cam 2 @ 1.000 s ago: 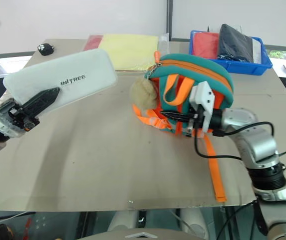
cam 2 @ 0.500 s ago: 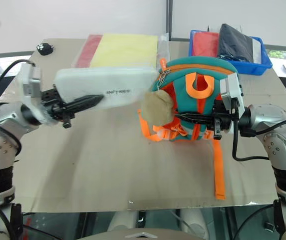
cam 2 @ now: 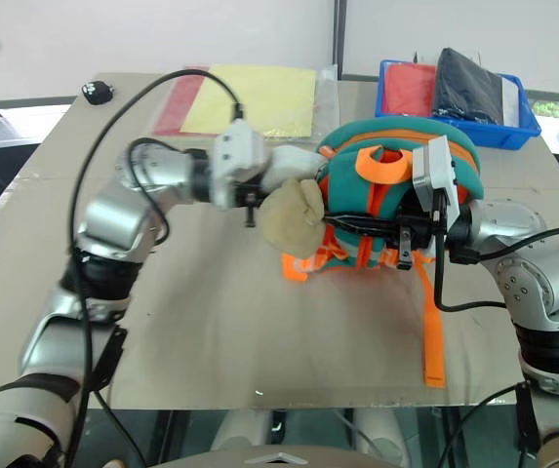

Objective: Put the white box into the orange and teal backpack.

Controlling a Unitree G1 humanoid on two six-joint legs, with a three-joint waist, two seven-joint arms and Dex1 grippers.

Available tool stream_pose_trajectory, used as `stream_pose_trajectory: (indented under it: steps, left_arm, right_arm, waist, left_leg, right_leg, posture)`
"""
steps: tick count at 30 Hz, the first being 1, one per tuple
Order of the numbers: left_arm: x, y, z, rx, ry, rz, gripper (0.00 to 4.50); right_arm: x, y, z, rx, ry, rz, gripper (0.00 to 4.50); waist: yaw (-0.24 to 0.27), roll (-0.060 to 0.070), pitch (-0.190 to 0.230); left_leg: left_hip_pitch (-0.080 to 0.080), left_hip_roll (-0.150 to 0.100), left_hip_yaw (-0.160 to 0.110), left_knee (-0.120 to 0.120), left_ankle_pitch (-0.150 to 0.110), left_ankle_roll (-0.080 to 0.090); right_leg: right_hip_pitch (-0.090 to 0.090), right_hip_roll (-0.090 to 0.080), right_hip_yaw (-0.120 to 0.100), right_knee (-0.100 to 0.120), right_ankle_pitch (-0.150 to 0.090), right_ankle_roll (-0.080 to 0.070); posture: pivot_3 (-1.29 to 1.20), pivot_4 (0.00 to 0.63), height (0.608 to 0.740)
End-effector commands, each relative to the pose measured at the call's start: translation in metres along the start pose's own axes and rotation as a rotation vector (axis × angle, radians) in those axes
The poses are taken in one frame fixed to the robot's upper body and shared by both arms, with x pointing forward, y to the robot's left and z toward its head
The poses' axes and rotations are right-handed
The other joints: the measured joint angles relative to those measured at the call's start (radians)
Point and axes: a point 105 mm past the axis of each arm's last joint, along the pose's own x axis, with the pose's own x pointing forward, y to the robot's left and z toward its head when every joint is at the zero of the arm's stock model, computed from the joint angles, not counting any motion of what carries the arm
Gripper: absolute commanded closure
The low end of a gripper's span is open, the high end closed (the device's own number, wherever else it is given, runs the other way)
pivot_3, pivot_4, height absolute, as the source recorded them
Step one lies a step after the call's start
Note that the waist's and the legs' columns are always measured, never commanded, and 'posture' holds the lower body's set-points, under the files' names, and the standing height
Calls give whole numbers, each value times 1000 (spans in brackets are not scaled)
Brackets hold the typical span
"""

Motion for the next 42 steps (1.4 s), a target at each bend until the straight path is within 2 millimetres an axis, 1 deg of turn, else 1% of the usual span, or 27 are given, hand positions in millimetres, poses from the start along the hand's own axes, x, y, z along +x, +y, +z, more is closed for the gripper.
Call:
stream_pose_trajectory:
  steps: [1,2,3,4,6,7,8,9,12,14,15,16,17,18,19,21,22,24,28,31,32,34,36,38,42]
  left_arm:
    - [37,1,-18,32,124,0,3397]
    - [41,1,-22,31,144,-4,2383]
    - [42,4,-20,0,119,18,2098]
    - [42,8,-16,-10,92,44,1703]
    - [34,15,-4,-57,12,89,665]
    - [20,21,2,-136,-39,117,261]
    - [4,24,5,-213,-78,124,121]
    - [-6,25,7,-262,-102,125,121]
    - [-60,18,7,-480,-189,100,121]
    - [-90,8,10,-565,-240,72,121]
    - [-97,5,11,-586,-251,63,121]
    - [-107,0,15,-642,-276,48,121]
    - [-117,-9,18,-704,-303,7,121]
    - [-123,-18,19,-713,-301,-13,121]
    - [-126,-24,18,-722,-290,-17,121]
    - [-125,-33,22,-788,-336,-41,121]
    - [-126,-36,25,-831,-377,-64,121]
    - [-124,-38,27,-872,-424,-54,121]
    - [-107,-32,19,-932,-452,55,121]
    - [-102,-21,11,-1001,-462,154,121]
    - [-102,-21,5,-1002,-418,195,121]
    - [-105,-22,4,-955,-365,233,121]
    - [-109,-19,8,-929,-370,248,121]
    - [-117,-8,20,-856,-398,283,121]
    - [-129,3,39,-718,-420,303,121]
  right_arm:
    - [2,8,14,-68,-41,-12,4500]
    - [1,8,14,-64,-45,-26,4500]
    - [1,8,13,-61,-48,-39,4500]
    - [0,8,12,-60,-50,-54,4500]
    - [-1,7,10,-59,-49,-82,4500]
    - [-2,5,8,-58,-43,-103,4500]
    - [-4,4,5,-56,-35,-119,4500]
    - [-4,4,3,-55,-30,-129,4500]
    - [-7,0,-5,-44,-6,-163,4500]
    - [-9,-2,-10,-40,8,-175,4500]
    - [-9,-3,-11,-40,13,-177,4500]
    - [-10,-3,-13,-39,15,-178,4500]
    - [-10,-4,-14,-38,16,-177,4500]
    - [-10,-4,-15,-37,17,-176,4500]
    - [-10,-5,-16,-35,18,-173,4500]
    - [-10,-6,-16,-37,22,-159,4500]
    - [-9,-6,-16,-38,22,-157,4500]
    - [-9,-8,-15,-41,21,-153,4500]
    - [-10,-7,-16,-44,31,-143,4500]
    - [-12,-7,-16,-46,36,-143,4500]
    - [-13,-7,-16,-48,40,-147,4500]
    - [-15,-8,-16,-49,45,-160,4500]
    - [-16,-8,-17,-49,48,-165,4500]
    - [-18,-9,-18,-49,53,-173,4500]
    - [-19,-9,-18,-51,53,-182,4500]
  waist:
    - [0,0,0]
    - [-2,0,0]
    - [-6,0,0]
    - [-11,0,0]
    - [-16,1,0]
    - [-17,1,0]
    - [-20,1,0]
    - [-26,1,0]
    - [-50,1,0]
    - [-62,1,1]
    - [-62,1,1]
    - [-59,2,1]
    - [-47,2,1]
    - [-40,1,1]
    - [-36,1,1]
    - [-28,1,1]
    - [-24,1,1]
    - [-17,1,1]
    - [-19,1,1]
    - [-23,1,1]
    - [-24,1,1]
    - [-29,1,1]
    - [-29,1,1]
    - [-27,1,1]
    - [-23,0,1]
  left_leg:
    - [0,0,0,0,0,0]
    - [-1,0,0,0,0,0]
    - [-1,0,0,0,0,0]
    - [0,0,0,0,0,0]
    - [1,0,-1,-1,0,0]
    - [1,0,-1,-1,0,0]
    - [1,0,-1,-1,0,0]
    - [1,0,-1,-1,0,0]
    - [1,1,-1,0,0,0]
    - [2,1,-2,-1,0,0]
    - [3,1,-2,-1,0,0]
    - [3,1,-3,-1,0,0]
    - [2,1,-3,-1,0,0]
    - [1,1,-4,0,0,0]
    - [1,0,-4,0,0,0]
    - [1,-1,-4,1,0,0]
    - [1,-1,-4,1,0,0]
    - [0,-1,-6,2,0,0]
    - [2,-1,-7,2,0,0]
    - [3,-1,-7,2,0,0]
    - [2,-1,-7,2,0,0]
    - [2,-1,-7,2,0,0]
    - [3,-1,-7,1,0,0]
    - [3,-1,-7,1,0,0]
    - [2,-2,-7,1,0,0]
  right_leg:
    - [0,0,0,0,0,0]
    - [0,0,0,0,0,0]
    - [0,0,0,-1,0,0]
    - [0,0,1,0,0,0]
    - [0,0,1,1,0,0]
    - [0,0,0,1,0,0]
    - [0,0,0,1,0,0]
    - [0,0,0,1,0,0]
    - [0,0,1,2,0,0]
    - [0,1,1,3,0,0]
    - [0,1,1,3,0,0]
    - [0,1,0,3,0,0]
    - [0,1,0,3,0,0]
    - [0,0,-3,3,0,0]
    - [1,-1,-3,3,0,0]
    - [1,-1,-2,2,0,0]
    - [2,-2,-2,2,0,0]
    - [2,-2,-3,2,0,0]
    - [3,-1,-3,4,0,0]
    - [4,0,-3,4,0,0]
    - [4,0,-3,4,0,0]
    - [4,0,-2,4,0,0]
    - [3,0,-2,4,0,0]
    - [3,0,-2,4,0,0]
    - [3,0,-3,3,0,0]
  posture:
    - [0,150,740]
    - [0,150,740]
    - [0,150,740]
    - [0,150,740]
    - [0,150,740]
    - [0,150,740]
    - [0,150,740]
    - [0,150,740]
    - [0,150,740]
    - [0,150,740]
    - [0,150,740]
    - [0,150,740]
    - [0,150,740]
    - [0,150,740]
    - [0,150,740]
    - [0,150,740]
    - [0,150,740]
    - [0,150,740]
    - [0,150,740]
    - [0,150,740]
    - [0,150,740]
    - [0,150,740]
    - [0,150,740]
    - [0,150,740]
    - [0,150,740]
